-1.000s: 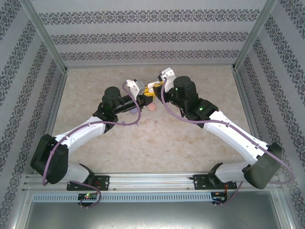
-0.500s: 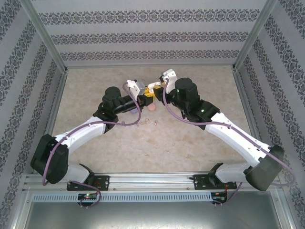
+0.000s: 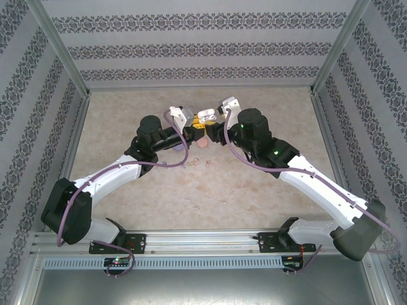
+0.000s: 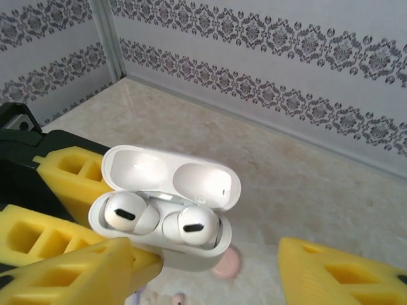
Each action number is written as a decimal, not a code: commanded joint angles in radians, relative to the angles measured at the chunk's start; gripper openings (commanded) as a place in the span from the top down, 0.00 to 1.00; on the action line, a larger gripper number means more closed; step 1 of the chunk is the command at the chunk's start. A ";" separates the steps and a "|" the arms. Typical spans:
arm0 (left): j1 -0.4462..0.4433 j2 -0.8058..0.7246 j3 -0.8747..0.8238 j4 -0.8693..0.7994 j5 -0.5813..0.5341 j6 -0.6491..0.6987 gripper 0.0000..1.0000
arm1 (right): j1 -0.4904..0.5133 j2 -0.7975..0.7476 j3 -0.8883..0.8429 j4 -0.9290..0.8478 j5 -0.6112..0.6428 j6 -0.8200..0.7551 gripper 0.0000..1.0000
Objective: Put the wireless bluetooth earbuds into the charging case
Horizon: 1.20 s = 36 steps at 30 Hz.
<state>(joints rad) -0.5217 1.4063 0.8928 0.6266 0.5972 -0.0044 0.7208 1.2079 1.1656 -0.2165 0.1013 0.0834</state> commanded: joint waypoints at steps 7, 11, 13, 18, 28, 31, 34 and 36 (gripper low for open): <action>0.011 0.015 0.017 0.100 -0.004 0.018 1.00 | -0.109 -0.038 0.123 -0.050 -0.175 0.311 0.34; 0.011 0.013 -0.003 0.109 0.009 0.037 1.00 | -0.178 0.025 0.242 -0.129 -0.238 0.409 0.36; 0.011 0.014 -0.010 0.110 0.020 0.049 1.00 | -0.199 0.077 0.319 -0.199 -0.255 0.420 0.40; 0.010 0.030 -0.020 0.103 0.062 0.081 1.00 | -0.252 0.258 0.531 -0.401 -0.347 0.418 0.68; 0.010 0.047 -0.007 0.070 0.141 0.119 1.00 | -0.256 0.535 0.821 -0.629 -0.462 0.369 0.96; 0.011 0.052 -0.002 0.070 0.136 0.120 1.00 | -0.251 0.584 0.858 -0.686 -0.490 0.344 0.99; 0.011 0.061 0.007 0.064 0.124 0.119 1.00 | -0.236 0.584 0.846 -0.728 -0.505 0.313 1.00; 0.011 0.069 0.013 0.066 0.109 0.111 1.00 | -0.221 0.553 0.811 -0.741 -0.513 0.293 1.00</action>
<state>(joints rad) -0.5217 1.4628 0.8795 0.6807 0.7033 0.0906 0.4751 1.7950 1.9846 -0.8875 -0.3683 0.4259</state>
